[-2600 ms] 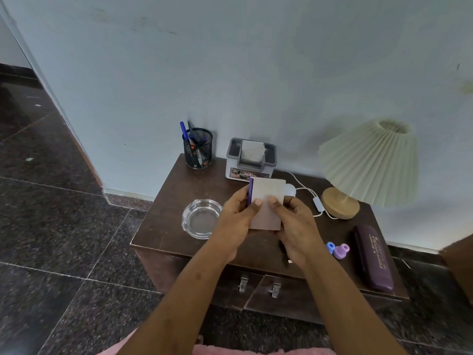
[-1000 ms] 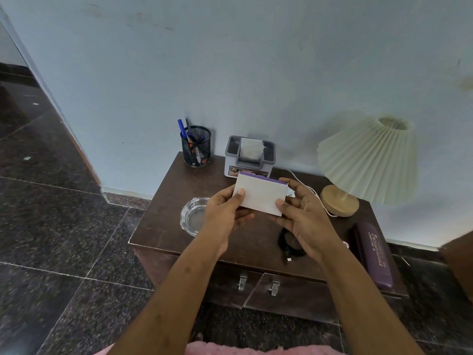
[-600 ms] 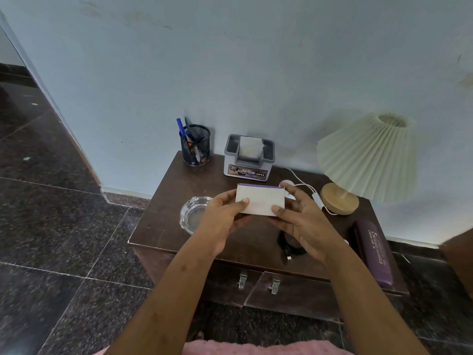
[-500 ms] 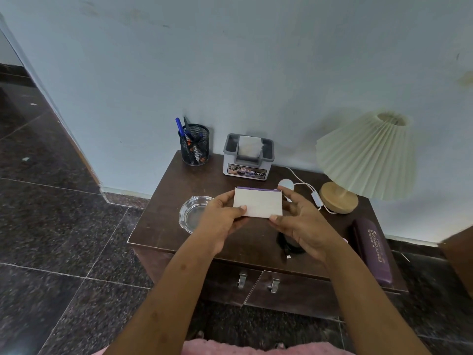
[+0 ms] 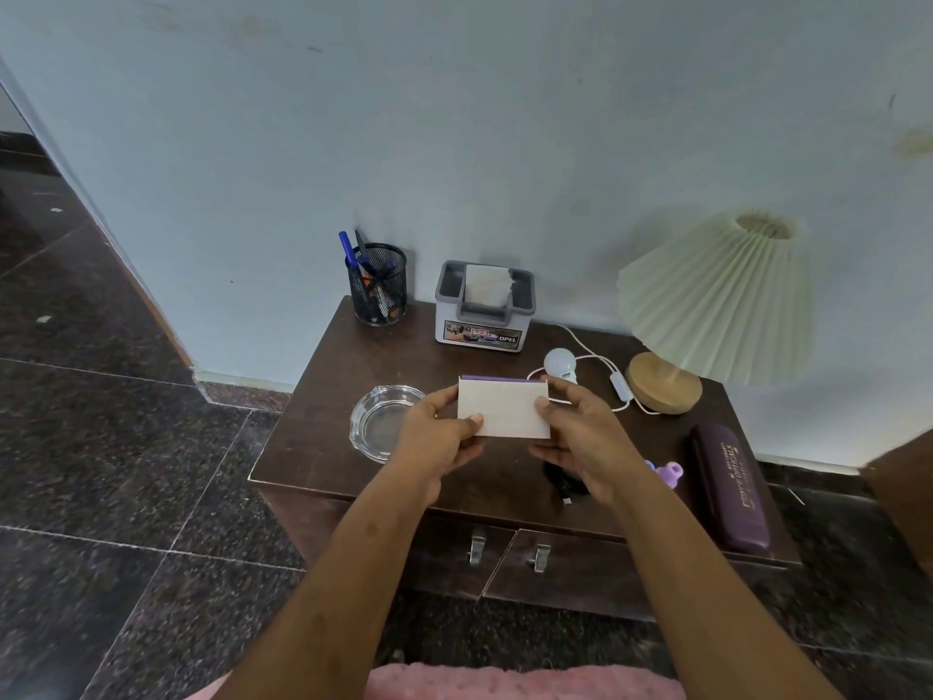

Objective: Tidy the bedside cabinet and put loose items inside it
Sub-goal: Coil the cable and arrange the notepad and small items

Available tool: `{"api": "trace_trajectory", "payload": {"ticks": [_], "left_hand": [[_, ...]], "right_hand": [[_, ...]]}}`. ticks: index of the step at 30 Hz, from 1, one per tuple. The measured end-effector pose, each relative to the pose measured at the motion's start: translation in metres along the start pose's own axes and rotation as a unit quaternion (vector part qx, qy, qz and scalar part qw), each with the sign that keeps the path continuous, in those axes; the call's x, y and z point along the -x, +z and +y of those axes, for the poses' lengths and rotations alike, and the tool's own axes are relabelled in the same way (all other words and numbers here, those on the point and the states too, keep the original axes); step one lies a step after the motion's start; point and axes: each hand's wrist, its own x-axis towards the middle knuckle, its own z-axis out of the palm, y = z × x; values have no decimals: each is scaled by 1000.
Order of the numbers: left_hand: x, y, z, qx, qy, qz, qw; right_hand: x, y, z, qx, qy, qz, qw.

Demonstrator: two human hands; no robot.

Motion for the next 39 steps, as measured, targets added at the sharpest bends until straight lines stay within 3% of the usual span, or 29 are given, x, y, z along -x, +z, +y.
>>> {"api": "trace_trajectory", "payload": {"ticks": [5,16,23,33,39], "left_hand": [[2,-2,2,-54,18,2,998],[6,-1,5,-72,49,-1,996],[7,-1,6,-60,54,3,997],[1,-2,4,-67,49,28,996],[-1,-3,-2,-94,11,37,995]], "right_hand": [[3,-4,-3,13,-2,-30,999],[7,-4,-10,45,-32,-19,998],[10,-7,-11,-5,-15,-61,998],[8,2,-12,48,-37,-17,998],[7,6,-2,35,2,-8,999]]}}
